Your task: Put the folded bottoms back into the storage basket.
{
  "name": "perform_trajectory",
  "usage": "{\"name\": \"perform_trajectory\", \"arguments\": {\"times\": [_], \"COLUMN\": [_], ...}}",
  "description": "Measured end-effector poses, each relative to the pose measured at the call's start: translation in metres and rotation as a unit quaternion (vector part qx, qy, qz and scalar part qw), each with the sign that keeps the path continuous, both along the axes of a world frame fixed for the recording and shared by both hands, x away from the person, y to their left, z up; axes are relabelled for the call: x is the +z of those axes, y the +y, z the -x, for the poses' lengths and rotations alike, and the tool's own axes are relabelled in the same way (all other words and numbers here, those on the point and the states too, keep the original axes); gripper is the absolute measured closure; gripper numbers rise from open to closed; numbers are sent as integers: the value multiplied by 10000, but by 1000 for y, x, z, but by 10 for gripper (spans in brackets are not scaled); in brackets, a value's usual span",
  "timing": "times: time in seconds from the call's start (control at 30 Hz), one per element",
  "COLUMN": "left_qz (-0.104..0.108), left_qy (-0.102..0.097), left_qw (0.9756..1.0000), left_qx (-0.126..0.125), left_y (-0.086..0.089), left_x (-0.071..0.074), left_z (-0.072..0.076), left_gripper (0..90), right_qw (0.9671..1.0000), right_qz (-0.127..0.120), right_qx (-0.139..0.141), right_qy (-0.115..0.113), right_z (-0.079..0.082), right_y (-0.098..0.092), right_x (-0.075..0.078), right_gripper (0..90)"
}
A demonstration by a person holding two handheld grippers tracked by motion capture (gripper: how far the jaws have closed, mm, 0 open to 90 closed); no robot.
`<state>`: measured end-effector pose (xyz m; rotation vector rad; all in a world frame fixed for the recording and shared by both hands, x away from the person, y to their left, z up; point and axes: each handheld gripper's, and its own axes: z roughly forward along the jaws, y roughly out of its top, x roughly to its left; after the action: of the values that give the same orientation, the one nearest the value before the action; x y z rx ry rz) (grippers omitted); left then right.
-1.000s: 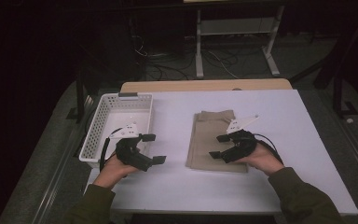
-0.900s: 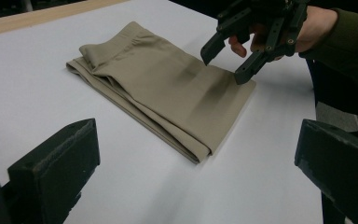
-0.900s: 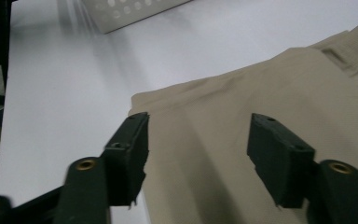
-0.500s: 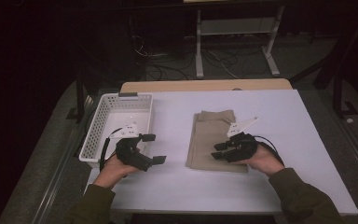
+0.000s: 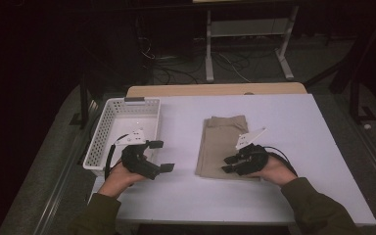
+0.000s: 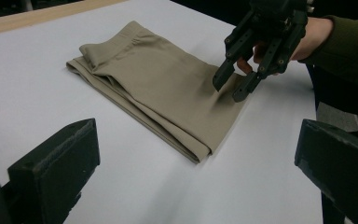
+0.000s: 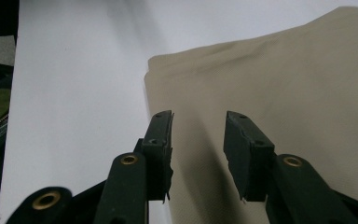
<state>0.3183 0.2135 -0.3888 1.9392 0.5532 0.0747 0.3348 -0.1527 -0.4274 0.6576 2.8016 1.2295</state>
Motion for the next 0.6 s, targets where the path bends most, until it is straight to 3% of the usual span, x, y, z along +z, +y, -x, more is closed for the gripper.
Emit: {"name": "perform_trajectory", "arguments": {"times": [0.2, 0.37, 0.6], "left_qz": [1, -2, -9], "left_qy": [2, 0, -2], "left_qw": [10000, 10000, 10000], "left_qx": [-4, -9, -9], "left_y": [0, 0, 0], "left_x": [0, 0, 0], "left_z": [0, 0, 0], "left_gripper": [0, 0, 0], "right_qw": [9999, 9993, 9986], "right_qz": [121, 337, 441], "right_qx": [81, 174, 237], "right_qy": [18, -46, -185], "right_z": [2, 5, 8], "right_y": [1, 3, 4], "right_x": [-6, -14, -16], "right_gripper": [606, 609, 589]}}
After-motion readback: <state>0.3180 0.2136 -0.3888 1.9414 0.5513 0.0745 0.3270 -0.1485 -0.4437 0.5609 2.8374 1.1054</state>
